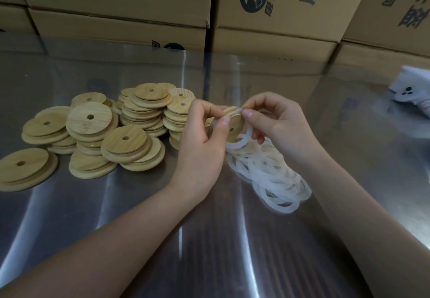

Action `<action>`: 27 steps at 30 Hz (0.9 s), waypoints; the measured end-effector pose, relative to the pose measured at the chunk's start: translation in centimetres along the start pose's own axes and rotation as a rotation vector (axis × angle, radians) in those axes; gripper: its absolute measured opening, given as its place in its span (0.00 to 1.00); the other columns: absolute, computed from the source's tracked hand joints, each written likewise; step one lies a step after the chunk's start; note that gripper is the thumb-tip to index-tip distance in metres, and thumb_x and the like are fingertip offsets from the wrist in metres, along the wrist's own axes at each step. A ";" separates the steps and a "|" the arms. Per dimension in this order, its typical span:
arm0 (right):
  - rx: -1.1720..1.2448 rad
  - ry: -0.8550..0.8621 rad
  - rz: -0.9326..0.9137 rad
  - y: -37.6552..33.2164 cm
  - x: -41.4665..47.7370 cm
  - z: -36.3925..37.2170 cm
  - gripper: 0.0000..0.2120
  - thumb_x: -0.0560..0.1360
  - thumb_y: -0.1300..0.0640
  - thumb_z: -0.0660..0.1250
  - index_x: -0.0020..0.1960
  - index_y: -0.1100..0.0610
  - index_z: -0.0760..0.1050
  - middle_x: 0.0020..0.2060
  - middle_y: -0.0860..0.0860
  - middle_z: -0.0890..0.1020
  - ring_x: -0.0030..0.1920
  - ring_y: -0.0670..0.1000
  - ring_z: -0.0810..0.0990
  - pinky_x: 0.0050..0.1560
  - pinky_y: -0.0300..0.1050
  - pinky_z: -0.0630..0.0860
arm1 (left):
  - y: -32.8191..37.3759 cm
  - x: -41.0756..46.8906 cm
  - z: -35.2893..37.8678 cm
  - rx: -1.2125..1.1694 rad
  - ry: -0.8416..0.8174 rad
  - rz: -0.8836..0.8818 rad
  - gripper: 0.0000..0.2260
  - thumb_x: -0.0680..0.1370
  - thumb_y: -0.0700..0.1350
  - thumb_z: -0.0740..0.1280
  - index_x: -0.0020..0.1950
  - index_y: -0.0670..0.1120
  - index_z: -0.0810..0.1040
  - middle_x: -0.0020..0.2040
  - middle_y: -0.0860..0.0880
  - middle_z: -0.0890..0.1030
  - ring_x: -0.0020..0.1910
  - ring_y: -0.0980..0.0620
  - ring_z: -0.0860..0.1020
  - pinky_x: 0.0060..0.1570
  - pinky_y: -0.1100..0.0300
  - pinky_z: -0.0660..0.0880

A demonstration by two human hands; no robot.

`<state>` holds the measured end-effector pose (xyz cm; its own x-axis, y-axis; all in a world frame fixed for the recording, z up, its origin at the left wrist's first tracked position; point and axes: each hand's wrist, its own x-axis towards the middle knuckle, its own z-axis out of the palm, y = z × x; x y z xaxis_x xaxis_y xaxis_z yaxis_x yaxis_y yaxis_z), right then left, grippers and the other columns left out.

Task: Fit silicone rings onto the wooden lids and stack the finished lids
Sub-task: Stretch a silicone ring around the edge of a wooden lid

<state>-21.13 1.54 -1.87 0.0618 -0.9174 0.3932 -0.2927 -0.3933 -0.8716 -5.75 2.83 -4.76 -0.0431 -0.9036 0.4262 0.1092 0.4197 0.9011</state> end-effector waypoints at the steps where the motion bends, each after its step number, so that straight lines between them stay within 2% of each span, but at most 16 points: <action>1: -0.003 0.004 0.001 0.0 0.0 0.0 0.07 0.76 0.61 0.68 0.42 0.52 0.79 0.30 0.44 0.80 0.29 0.45 0.75 0.29 0.39 0.72 | 0.0 0.0 0.0 -0.005 0.005 -0.006 0.07 0.80 0.36 0.63 0.47 0.47 0.70 0.53 0.46 0.80 0.55 0.48 0.80 0.56 0.40 0.77; 5: 0.000 0.008 0.004 -0.1 0.0 0.0 0.07 0.76 0.61 0.68 0.42 0.52 0.79 0.31 0.45 0.80 0.29 0.46 0.75 0.29 0.38 0.72 | 0.0 0.0 0.1 0.009 0.033 0.007 0.06 0.80 0.35 0.64 0.47 0.45 0.71 0.53 0.50 0.80 0.57 0.55 0.79 0.59 0.49 0.77; 8: -0.003 0.014 0.006 -0.1 0.0 0.0 0.08 0.77 0.62 0.68 0.42 0.52 0.79 0.31 0.45 0.80 0.29 0.46 0.75 0.29 0.38 0.73 | 0.0 0.0 0.1 0.021 0.050 0.018 0.05 0.79 0.35 0.65 0.47 0.43 0.72 0.53 0.53 0.80 0.55 0.60 0.79 0.56 0.59 0.77; 12: -0.008 0.024 0.003 -0.2 -0.1 0.0 0.08 0.77 0.61 0.68 0.42 0.51 0.79 0.31 0.45 0.80 0.30 0.46 0.76 0.30 0.38 0.73 | 0.1 -0.1 0.2 0.031 0.075 0.022 0.05 0.79 0.36 0.66 0.46 0.43 0.72 0.47 0.57 0.80 0.51 0.63 0.79 0.52 0.66 0.75; 16: -0.006 0.031 0.003 -0.2 -0.1 0.1 0.07 0.77 0.61 0.68 0.42 0.52 0.79 0.31 0.45 0.80 0.30 0.47 0.76 0.30 0.39 0.73 | -0.1 0.0 0.1 0.078 0.085 0.040 0.05 0.79 0.38 0.66 0.46 0.47 0.72 0.42 0.62 0.78 0.48 0.61 0.78 0.50 0.62 0.75; 19: -0.009 0.041 0.001 -0.1 -0.1 0.2 0.08 0.77 0.62 0.68 0.42 0.51 0.79 0.31 0.44 0.80 0.30 0.47 0.76 0.30 0.38 0.73 | -0.1 0.0 0.1 0.099 0.090 0.059 0.05 0.79 0.39 0.66 0.46 0.47 0.72 0.44 0.65 0.79 0.50 0.63 0.79 0.52 0.63 0.76; 23: -0.022 0.061 -0.007 -0.1 -0.1 0.2 0.08 0.77 0.62 0.68 0.42 0.51 0.79 0.31 0.45 0.80 0.30 0.47 0.76 0.30 0.37 0.73 | -0.2 -0.1 0.1 0.084 0.114 0.063 0.03 0.79 0.39 0.66 0.47 0.44 0.72 0.52 0.54 0.81 0.54 0.61 0.79 0.55 0.59 0.76; 27: -0.028 0.088 -0.013 0.0 -0.1 0.3 0.08 0.76 0.62 0.69 0.41 0.52 0.80 0.30 0.46 0.80 0.29 0.47 0.76 0.30 0.37 0.73 | -0.2 0.0 0.1 0.093 0.124 0.054 0.03 0.79 0.39 0.66 0.47 0.41 0.73 0.54 0.51 0.81 0.55 0.59 0.79 0.58 0.54 0.77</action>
<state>-20.84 1.65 -2.02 -0.0176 -0.9027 0.4298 -0.3193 -0.4023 -0.8580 -5.85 2.78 -4.93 0.0841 -0.8809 0.4657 0.0150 0.4685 0.8834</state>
